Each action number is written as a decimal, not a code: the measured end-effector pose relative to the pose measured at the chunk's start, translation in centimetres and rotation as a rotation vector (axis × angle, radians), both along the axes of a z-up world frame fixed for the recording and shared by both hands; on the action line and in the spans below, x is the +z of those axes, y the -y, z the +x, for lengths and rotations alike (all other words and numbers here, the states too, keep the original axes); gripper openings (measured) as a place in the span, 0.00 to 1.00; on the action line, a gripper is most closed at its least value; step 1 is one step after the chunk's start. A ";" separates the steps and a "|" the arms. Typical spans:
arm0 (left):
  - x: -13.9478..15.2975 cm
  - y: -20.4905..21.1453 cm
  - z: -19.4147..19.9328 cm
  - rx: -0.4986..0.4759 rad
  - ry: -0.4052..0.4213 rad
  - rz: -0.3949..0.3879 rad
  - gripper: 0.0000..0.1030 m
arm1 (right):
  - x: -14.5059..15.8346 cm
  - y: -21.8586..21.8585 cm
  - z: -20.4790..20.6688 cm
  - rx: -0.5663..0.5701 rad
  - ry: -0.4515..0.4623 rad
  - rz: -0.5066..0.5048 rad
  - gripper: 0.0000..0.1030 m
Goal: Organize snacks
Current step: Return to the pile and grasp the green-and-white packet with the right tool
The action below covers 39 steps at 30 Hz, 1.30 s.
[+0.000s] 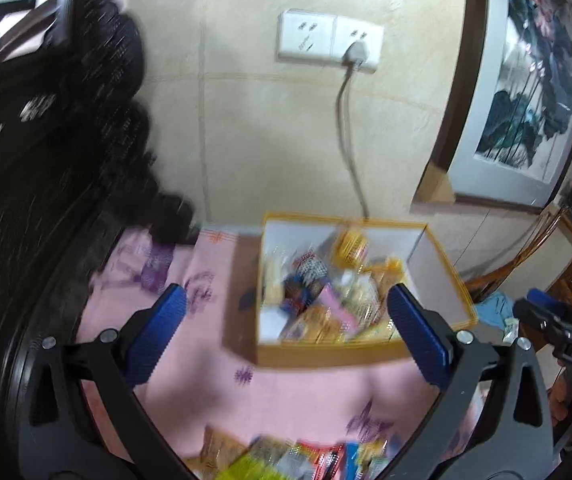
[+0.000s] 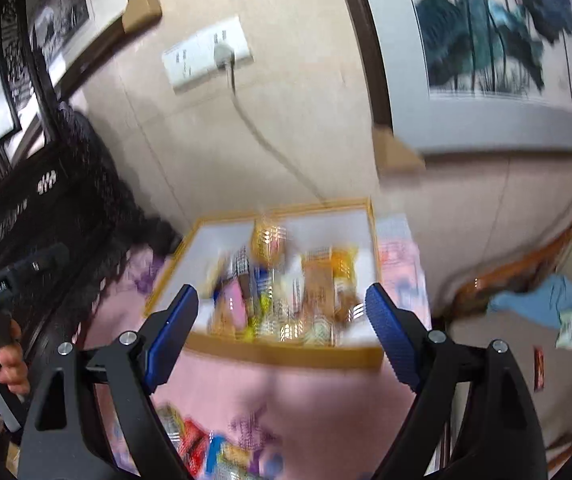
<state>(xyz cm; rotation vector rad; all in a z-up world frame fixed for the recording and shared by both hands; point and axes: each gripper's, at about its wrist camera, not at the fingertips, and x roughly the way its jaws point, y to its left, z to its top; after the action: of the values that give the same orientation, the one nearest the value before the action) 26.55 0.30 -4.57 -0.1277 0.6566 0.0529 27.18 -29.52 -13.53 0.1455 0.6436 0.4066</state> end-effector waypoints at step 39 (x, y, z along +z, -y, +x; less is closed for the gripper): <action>-10.0 -7.3 -14.4 0.190 -0.270 -0.048 0.98 | -19.0 -10.2 -5.1 0.090 -0.573 -0.247 0.50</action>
<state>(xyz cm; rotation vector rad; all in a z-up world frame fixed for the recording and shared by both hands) 12.13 7.61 -14.53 -0.2314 0.9141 0.2406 22.08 -19.35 -32.51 -0.0065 1.2617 0.3691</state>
